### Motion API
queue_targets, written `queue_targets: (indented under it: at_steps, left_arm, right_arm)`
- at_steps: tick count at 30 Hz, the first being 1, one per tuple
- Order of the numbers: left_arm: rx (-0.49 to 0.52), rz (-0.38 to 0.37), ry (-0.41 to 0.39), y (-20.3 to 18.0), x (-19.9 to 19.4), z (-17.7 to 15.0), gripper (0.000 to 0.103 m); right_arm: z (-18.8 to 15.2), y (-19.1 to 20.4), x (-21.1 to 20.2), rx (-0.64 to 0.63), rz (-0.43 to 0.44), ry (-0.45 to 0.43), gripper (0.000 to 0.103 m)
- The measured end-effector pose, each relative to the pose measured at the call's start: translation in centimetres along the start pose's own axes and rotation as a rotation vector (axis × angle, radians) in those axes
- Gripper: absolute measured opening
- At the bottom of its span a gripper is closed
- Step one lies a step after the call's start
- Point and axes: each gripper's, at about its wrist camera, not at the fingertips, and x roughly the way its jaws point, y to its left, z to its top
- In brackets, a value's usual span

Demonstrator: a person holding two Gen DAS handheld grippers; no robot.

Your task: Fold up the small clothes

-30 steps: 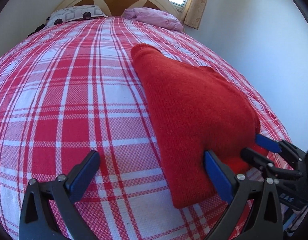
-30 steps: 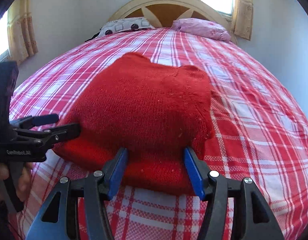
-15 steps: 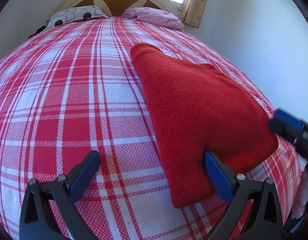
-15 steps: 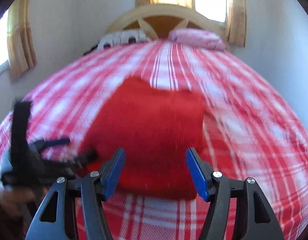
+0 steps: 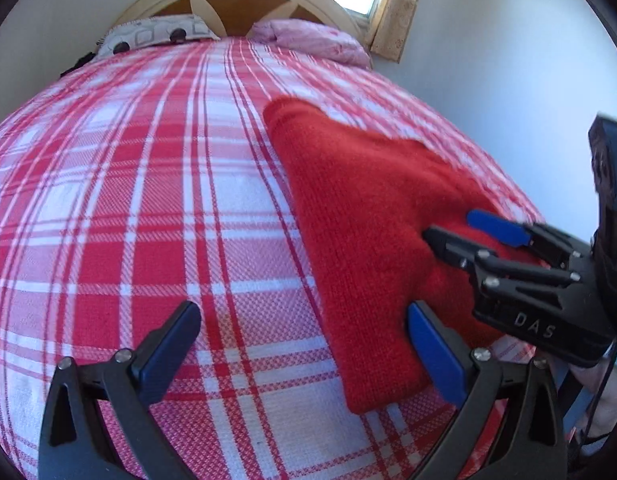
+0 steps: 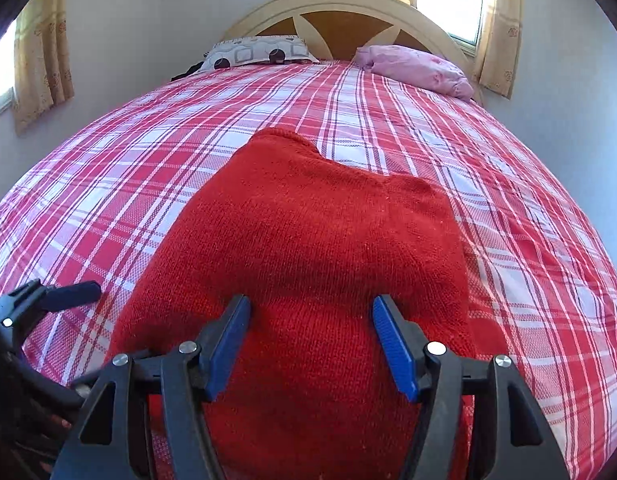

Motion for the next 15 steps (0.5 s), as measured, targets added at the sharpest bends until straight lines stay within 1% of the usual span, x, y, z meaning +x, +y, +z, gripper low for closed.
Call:
queue_targets:
  at_steps: [1,2,3,4,5,8,9,11,12,14,15]
  left_arm:
    - [-0.008,0.003,-0.023,-0.1,-0.6,0.4,0.103]
    - [-0.009,-0.001,-0.046,-0.2,-1.3,1.0,0.103]
    - [0.002,-0.010,-0.072,-0.5,-1.9,1.8,0.103]
    - [0.023,-0.008,-0.095,-1.0,-2.3,2.7,0.103]
    - [0.056,0.009,-0.106,-1.5,-2.1,3.8,0.103]
    - [0.127,0.083,-0.085,-2.4,0.1,6.0,0.103]
    - [0.141,0.126,-0.067,-2.3,1.5,6.5,0.103]
    - [0.165,0.155,-0.006,-2.2,4.0,6.5,0.103]
    - [0.175,0.152,0.015,-2.0,5.1,5.9,0.103]
    - [0.155,0.126,-0.014,-1.5,5.4,5.2,0.103]
    - [0.136,0.108,-0.014,-1.1,5.2,5.4,0.103]
  right_arm:
    - [0.2,-0.5,-0.7,0.018,0.029,-0.016,0.064]
    - [0.6,-1.0,-1.6,0.043,0.062,-0.047,0.064]
    - [0.9,-1.8,-2.5,0.071,0.075,-0.093,0.064]
    - [1.3,-2.5,-3.1,0.091,0.063,-0.127,0.065]
    - [1.7,-2.9,-3.0,0.102,0.053,-0.132,0.065]
    - [1.9,-3.7,-0.9,0.113,0.043,-0.060,0.065]
    - [1.6,-3.9,-0.1,0.119,0.032,-0.035,0.065]
    - [0.6,-4.2,1.6,0.115,0.033,0.017,0.065]
    - [0.1,-4.2,1.9,0.105,0.021,0.012,0.065]
    - [-0.1,-4.2,1.9,0.111,0.023,0.007,0.065]
    - [-0.1,-4.2,1.9,0.109,0.021,0.006,0.065]
